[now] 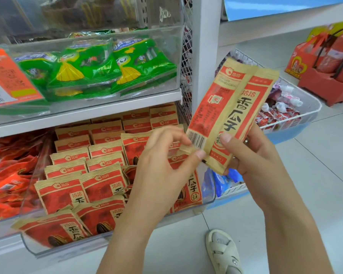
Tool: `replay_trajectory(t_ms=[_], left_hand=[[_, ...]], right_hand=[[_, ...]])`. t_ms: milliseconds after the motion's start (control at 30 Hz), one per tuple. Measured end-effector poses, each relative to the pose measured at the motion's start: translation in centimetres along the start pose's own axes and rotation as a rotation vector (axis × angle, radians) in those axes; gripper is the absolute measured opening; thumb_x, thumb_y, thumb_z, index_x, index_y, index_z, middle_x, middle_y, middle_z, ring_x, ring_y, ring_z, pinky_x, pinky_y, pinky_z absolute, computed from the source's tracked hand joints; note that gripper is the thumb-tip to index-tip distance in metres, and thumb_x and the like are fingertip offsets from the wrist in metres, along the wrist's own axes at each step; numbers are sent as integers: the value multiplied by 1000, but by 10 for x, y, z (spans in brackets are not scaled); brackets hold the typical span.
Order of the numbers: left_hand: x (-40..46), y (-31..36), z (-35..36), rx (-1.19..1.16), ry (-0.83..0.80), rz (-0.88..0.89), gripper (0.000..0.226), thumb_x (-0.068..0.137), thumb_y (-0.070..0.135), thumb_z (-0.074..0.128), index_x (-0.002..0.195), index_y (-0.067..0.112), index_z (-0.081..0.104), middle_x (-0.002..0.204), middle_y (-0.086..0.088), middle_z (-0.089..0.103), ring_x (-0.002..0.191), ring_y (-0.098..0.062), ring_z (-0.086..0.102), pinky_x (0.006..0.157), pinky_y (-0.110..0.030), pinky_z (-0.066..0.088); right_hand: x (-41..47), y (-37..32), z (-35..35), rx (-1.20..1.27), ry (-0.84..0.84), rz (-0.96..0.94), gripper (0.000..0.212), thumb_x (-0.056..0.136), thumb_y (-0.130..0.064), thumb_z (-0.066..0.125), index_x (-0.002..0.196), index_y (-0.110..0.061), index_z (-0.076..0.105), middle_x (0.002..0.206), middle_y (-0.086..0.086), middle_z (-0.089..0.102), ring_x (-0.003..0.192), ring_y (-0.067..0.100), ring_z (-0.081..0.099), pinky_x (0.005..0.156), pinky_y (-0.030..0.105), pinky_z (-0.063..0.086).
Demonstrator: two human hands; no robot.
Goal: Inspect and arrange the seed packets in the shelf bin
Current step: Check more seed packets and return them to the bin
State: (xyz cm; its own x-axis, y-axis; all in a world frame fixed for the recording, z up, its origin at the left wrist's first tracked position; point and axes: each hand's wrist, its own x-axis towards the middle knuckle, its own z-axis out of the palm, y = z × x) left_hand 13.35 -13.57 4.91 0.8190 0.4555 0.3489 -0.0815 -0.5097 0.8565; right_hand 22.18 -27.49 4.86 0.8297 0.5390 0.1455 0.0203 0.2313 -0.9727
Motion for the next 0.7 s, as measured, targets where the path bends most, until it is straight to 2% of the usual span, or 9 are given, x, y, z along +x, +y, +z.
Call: replay_trajectory(t_ms=[67, 133, 233, 300, 400, 533, 600, 700], left_hand=[[-2, 0, 3, 48, -12, 33, 22, 80, 40, 73, 91, 27, 59, 112, 20, 52, 115, 0, 53, 93, -31, 51], [-2, -1, 6, 99, 21, 57, 28, 77, 43, 74, 92, 25, 59, 110, 17, 51, 110, 2, 52, 91, -26, 50], [0, -4, 7, 198, 65, 106, 26, 76, 41, 70, 92, 22, 61, 104, 16, 56, 98, 3, 54, 84, -19, 47], [0, -5, 6, 272, 59, 141, 24, 82, 40, 66, 95, 21, 62, 104, 13, 60, 93, 0, 56, 82, -21, 47], [-3, -2, 9, 377, 29, 197, 18, 91, 35, 53, 94, 18, 58, 107, 8, 61, 95, -8, 59, 79, -29, 47], [-4, 0, 10, 499, 16, 241, 16, 97, 26, 44, 96, 15, 56, 111, 1, 60, 96, -17, 60, 78, -32, 51], [-3, -1, 11, 510, -6, 250, 15, 100, 23, 44, 101, 14, 57, 110, 1, 59, 94, -16, 59, 77, -30, 50], [-3, -2, 12, 456, -14, 197, 13, 98, 21, 44, 95, 16, 56, 98, 7, 57, 82, -9, 53, 68, -26, 45]], right_hand=[[0, -1, 1, 2, -1, -6, 31, 83, -21, 62, 114, -25, 63, 106, 2, 73, 90, 25, 71, 68, 48, 56], [0, 0, 4, 19, -5, -8, 32, 83, -20, 62, 114, -24, 62, 105, 1, 73, 89, 24, 70, 66, 43, 56], [0, 4, 9, 28, -3, -26, 28, 84, -19, 62, 109, -31, 65, 105, 1, 73, 91, 28, 69, 72, 51, 56], [0, 6, 10, 15, 6, -41, 26, 85, -19, 62, 105, -35, 67, 105, 2, 73, 90, 25, 68, 70, 47, 56], [0, 6, 13, 12, 29, -39, 25, 84, -18, 67, 108, -26, 65, 100, 3, 72, 79, 18, 66, 60, 32, 54], [-2, 3, 15, -18, 24, -41, 28, 83, -17, 65, 110, -15, 63, 90, -1, 71, 67, 13, 63, 55, 25, 51], [-1, 2, 13, -41, 25, -42, 26, 83, -17, 66, 109, -12, 64, 87, -2, 71, 65, 13, 64, 54, 24, 51], [-1, 0, 12, -62, 39, -5, 23, 87, -11, 70, 109, -14, 65, 95, 0, 74, 76, 18, 71, 60, 31, 58]])
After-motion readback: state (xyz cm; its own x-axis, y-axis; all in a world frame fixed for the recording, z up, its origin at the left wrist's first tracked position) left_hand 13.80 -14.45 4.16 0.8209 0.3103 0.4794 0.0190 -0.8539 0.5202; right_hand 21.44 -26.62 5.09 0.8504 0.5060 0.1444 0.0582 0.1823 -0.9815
